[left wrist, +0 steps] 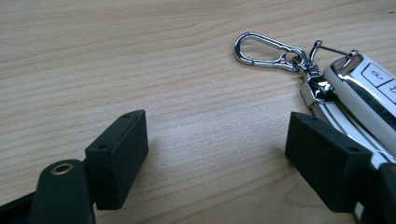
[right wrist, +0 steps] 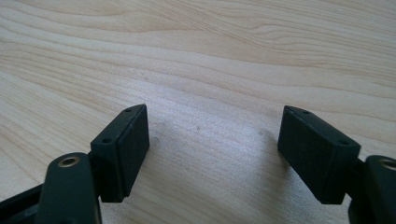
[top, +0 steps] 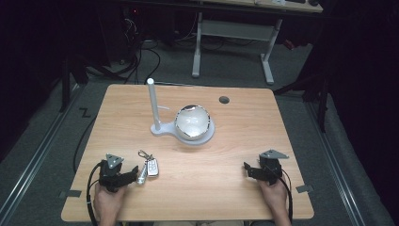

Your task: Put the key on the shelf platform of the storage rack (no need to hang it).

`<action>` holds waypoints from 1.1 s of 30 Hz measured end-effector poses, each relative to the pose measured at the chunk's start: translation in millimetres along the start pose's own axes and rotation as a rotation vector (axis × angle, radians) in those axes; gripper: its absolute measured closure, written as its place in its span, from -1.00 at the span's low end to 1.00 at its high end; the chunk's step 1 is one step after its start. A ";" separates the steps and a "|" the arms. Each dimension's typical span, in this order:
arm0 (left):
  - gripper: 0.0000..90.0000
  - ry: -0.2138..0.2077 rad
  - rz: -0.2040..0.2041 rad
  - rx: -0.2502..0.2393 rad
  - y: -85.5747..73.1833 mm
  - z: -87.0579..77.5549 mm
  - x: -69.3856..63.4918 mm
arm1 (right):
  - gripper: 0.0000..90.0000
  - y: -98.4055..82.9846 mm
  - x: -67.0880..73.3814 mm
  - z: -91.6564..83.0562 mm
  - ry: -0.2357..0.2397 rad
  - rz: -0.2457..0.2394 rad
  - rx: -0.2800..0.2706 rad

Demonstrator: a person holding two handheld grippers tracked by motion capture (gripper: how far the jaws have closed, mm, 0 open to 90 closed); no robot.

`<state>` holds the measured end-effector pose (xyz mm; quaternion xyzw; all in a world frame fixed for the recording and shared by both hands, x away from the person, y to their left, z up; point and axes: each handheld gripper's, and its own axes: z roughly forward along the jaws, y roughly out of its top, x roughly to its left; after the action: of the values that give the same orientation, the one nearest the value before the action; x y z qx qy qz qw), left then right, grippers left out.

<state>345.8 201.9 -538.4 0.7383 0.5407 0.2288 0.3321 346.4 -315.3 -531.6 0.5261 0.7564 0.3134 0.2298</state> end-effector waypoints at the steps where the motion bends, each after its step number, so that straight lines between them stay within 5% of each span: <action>1: -0.51 0.001 -0.009 -0.001 0.0 -0.1 -0.3 | -0.44 0.0 0.1 0.0 -0.001 0.001 0.000; 13: -0.53 -0.027 -0.015 0.010 -0.2 -2.9 -0.8 | -0.44 0.0 -0.1 0.0 0.000 -0.001 0.000; 21: -0.34 -0.046 -0.028 0.027 3.1 -7.1 -0.7 | -0.44 -0.1 0.0 -0.1 0.000 0.000 0.000; 33: -0.32 -0.130 -0.046 0.018 16.0 -28.2 -15.1 | -0.44 -0.3 0.2 -0.2 -0.002 -0.002 0.000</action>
<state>331.8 191.3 -507.2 0.7420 0.5366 0.1678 0.3652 346.0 -315.1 -531.6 0.5258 0.7567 0.3127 0.2305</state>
